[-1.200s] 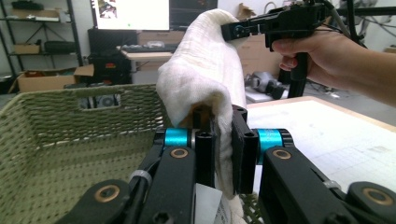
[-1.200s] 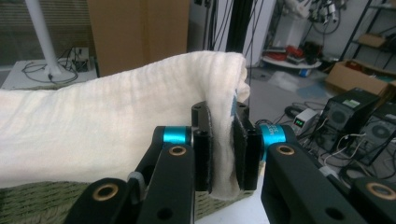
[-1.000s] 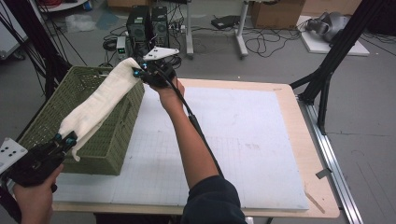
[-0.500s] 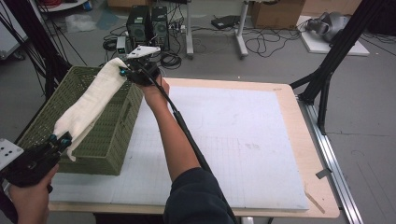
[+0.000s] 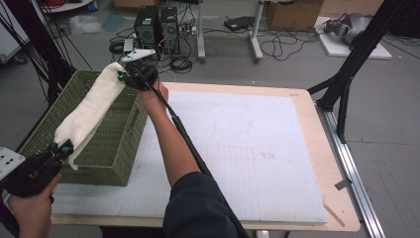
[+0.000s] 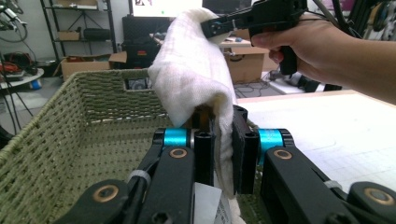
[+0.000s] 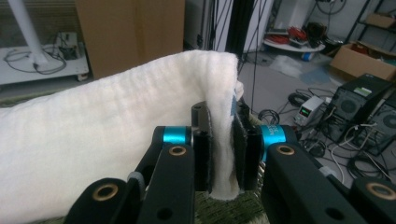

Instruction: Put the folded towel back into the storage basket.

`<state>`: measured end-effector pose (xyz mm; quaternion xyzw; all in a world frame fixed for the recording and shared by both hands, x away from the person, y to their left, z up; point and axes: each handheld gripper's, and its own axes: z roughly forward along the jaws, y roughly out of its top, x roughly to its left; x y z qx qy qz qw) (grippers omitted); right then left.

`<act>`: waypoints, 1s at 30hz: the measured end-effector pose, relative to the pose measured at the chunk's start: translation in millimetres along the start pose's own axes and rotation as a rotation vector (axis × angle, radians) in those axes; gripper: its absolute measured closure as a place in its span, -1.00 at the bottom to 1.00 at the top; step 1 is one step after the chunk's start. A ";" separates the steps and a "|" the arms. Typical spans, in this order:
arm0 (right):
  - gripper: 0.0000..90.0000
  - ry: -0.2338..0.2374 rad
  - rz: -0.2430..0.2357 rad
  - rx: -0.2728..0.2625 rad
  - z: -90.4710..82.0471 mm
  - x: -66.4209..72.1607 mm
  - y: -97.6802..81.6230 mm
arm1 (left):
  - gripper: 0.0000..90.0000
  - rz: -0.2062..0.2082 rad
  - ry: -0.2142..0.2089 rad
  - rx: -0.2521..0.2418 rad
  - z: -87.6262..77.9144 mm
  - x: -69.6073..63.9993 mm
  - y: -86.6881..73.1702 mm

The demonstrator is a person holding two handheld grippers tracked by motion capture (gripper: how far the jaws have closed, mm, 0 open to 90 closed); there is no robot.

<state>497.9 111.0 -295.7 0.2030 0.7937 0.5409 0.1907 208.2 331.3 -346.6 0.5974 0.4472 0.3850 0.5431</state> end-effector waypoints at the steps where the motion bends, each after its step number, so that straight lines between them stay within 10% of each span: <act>1: 0.78 0.003 0.005 0.003 4.2 0.9 0.1 | 0.80 0.003 0.004 0.005 1.0 0.9 -0.7; 4: 0.66 0.006 -0.003 0.026 17.6 4.7 1.5 | 0.62 -0.009 0.021 0.035 3.4 5.4 -2.9; 6: 0.00 -0.022 0.021 0.060 30.1 9.7 1.2 | 0.13 -0.062 0.048 0.044 3.7 9.3 -3.8; 10: -0.22 -0.031 0.037 0.057 34.1 13.9 0.1 | -0.16 -0.080 0.093 0.029 -0.8 11.1 -2.4; 30: -0.54 0.087 0.064 0.082 -20.3 -2.0 -20.1 | -0.53 -0.092 -0.046 0.042 6.9 -1.6 2.3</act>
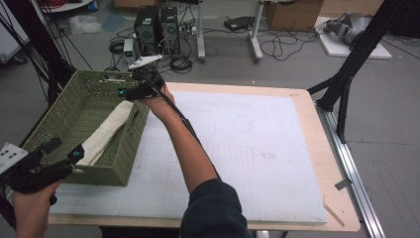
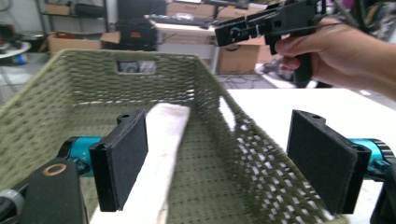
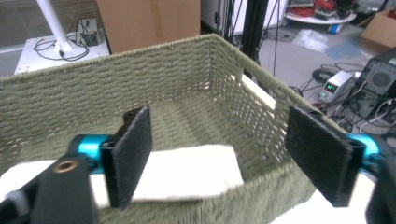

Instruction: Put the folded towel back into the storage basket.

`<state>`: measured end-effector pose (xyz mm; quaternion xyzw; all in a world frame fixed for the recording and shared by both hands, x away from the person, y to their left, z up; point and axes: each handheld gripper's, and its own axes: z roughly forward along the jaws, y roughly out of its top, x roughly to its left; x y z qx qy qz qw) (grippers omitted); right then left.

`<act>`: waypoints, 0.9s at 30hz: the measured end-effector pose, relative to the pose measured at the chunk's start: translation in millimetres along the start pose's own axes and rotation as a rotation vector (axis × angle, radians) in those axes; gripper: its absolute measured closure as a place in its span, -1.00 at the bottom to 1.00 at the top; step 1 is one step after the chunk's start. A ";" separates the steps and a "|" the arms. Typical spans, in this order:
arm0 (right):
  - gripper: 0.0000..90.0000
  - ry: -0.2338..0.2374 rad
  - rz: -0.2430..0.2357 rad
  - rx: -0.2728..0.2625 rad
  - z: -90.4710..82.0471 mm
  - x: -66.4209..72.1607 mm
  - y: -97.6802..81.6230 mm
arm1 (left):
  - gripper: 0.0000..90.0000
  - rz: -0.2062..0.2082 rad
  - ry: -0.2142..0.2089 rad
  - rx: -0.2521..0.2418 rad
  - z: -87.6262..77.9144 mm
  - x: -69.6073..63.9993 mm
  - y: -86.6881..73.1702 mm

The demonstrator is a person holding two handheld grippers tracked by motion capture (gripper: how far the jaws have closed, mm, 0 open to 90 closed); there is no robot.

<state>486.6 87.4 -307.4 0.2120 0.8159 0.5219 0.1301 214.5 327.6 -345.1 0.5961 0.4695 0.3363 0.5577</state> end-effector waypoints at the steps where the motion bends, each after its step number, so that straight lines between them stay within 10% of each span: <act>1: -0.55 0.000 0.002 -0.001 -3.0 -1.2 -1.6 | -0.53 0.002 -0.008 0.002 0.5 -1.3 0.1; 27: -0.64 -0.060 -0.004 -0.022 -114.0 -16.2 -46.8 | -0.54 0.016 -0.212 0.002 22.7 -32.9 1.7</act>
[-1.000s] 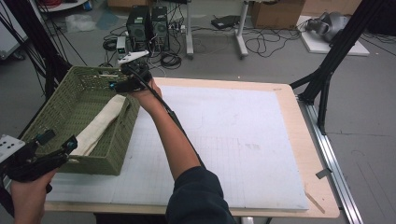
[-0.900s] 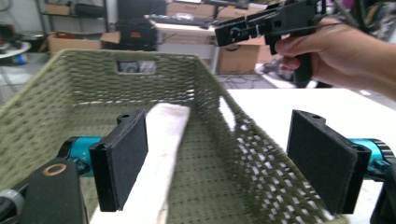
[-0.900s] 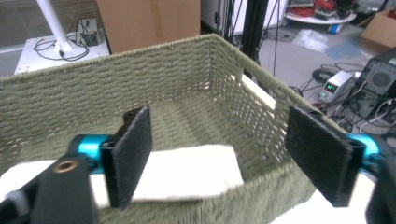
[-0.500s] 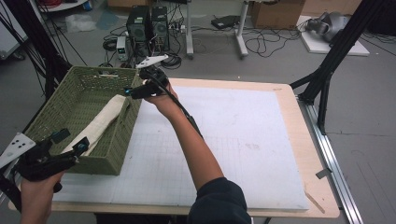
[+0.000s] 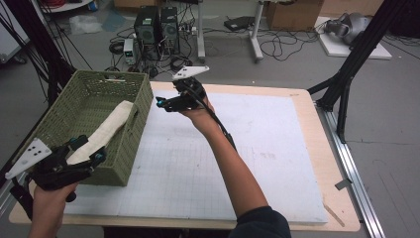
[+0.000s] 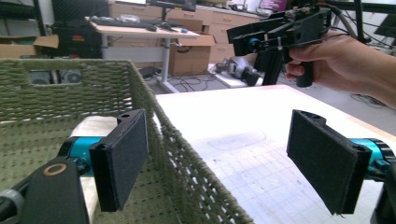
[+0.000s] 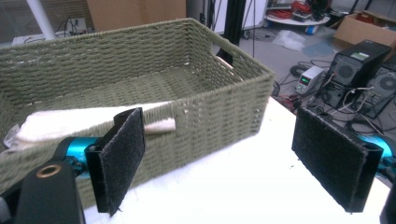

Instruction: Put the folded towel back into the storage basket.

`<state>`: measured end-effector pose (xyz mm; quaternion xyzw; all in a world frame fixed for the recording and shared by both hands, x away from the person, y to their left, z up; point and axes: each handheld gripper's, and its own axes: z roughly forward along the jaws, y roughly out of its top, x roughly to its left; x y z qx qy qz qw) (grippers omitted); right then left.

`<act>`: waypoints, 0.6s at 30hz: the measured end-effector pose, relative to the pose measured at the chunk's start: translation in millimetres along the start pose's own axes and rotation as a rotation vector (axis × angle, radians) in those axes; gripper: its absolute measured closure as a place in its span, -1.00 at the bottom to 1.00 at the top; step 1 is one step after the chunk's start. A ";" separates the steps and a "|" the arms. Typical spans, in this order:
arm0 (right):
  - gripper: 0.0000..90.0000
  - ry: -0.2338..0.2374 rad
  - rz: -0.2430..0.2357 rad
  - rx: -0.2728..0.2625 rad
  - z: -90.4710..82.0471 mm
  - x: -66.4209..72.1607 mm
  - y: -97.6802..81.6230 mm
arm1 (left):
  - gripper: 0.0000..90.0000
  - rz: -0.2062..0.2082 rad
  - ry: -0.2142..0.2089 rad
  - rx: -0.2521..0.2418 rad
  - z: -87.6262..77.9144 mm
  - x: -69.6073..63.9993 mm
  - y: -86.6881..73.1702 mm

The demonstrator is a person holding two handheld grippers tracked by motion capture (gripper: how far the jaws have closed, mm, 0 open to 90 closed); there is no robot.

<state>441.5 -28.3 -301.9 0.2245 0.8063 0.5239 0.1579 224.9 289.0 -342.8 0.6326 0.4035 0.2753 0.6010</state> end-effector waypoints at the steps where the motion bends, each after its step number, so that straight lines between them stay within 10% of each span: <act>1: -0.64 -0.005 -0.005 -0.001 -4.3 -0.1 -2.5 | -0.54 -0.001 -0.005 -0.002 1.5 -1.3 0.1; 18: -0.64 -0.109 0.006 -0.001 -79.9 -8.9 -49.1 | -0.53 0.026 -0.116 0.023 34.7 -25.6 0.4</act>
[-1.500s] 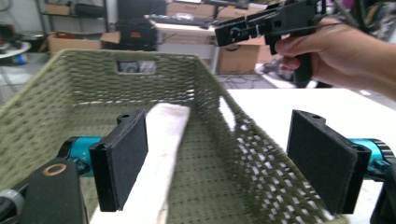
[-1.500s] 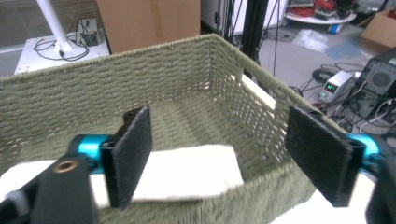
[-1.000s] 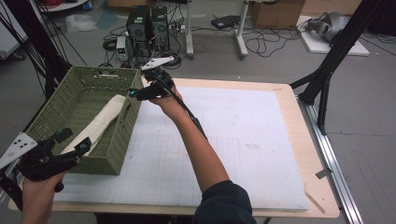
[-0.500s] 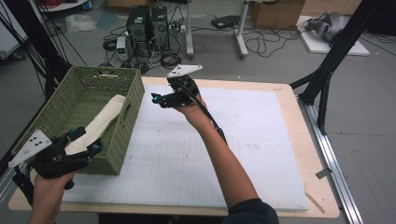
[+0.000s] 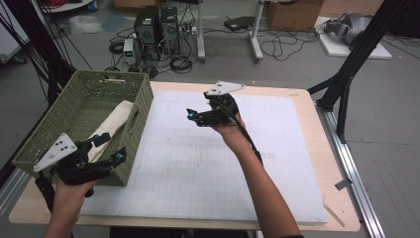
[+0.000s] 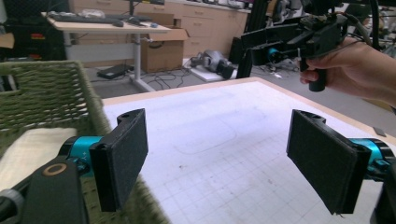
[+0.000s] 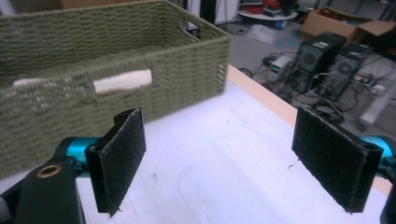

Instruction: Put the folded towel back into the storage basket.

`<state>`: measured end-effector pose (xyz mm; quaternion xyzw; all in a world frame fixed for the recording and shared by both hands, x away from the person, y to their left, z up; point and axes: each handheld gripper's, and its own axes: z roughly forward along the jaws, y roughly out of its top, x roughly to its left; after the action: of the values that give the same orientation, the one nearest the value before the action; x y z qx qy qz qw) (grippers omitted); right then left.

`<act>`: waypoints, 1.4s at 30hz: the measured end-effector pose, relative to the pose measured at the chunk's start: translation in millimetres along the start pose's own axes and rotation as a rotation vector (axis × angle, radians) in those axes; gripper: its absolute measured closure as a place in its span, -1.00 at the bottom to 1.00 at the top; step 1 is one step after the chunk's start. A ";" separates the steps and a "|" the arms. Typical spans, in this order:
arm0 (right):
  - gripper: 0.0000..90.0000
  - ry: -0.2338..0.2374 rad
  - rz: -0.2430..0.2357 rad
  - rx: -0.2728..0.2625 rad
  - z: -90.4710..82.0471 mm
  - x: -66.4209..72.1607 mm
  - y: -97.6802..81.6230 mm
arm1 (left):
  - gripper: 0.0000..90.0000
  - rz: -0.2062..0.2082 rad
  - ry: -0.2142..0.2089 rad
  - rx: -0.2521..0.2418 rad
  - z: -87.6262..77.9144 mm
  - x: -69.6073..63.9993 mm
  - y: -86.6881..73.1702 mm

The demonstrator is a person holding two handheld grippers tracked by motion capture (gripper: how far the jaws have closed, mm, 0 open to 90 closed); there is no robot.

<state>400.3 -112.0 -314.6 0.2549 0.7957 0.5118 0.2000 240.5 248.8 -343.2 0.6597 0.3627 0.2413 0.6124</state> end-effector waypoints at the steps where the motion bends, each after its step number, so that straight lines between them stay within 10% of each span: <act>1: -0.64 -0.009 0.008 -0.001 -5.3 -1.1 -4.3 | -0.53 0.000 -0.008 0.000 2.7 -1.4 -0.2; 29: -0.65 -0.342 0.061 -0.002 -143.5 -8.3 -120.5 | -0.52 0.062 -0.268 0.049 90.5 -36.8 -25.1; 42: -0.65 -0.430 0.136 -0.006 -177.7 -8.6 -166.5 | -0.55 0.056 -0.243 0.092 111.6 -41.1 -50.8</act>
<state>270.7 -301.5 -396.3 0.4107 0.7142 0.4604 0.3306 290.8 145.7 -402.9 0.7214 0.2777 0.1597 0.6140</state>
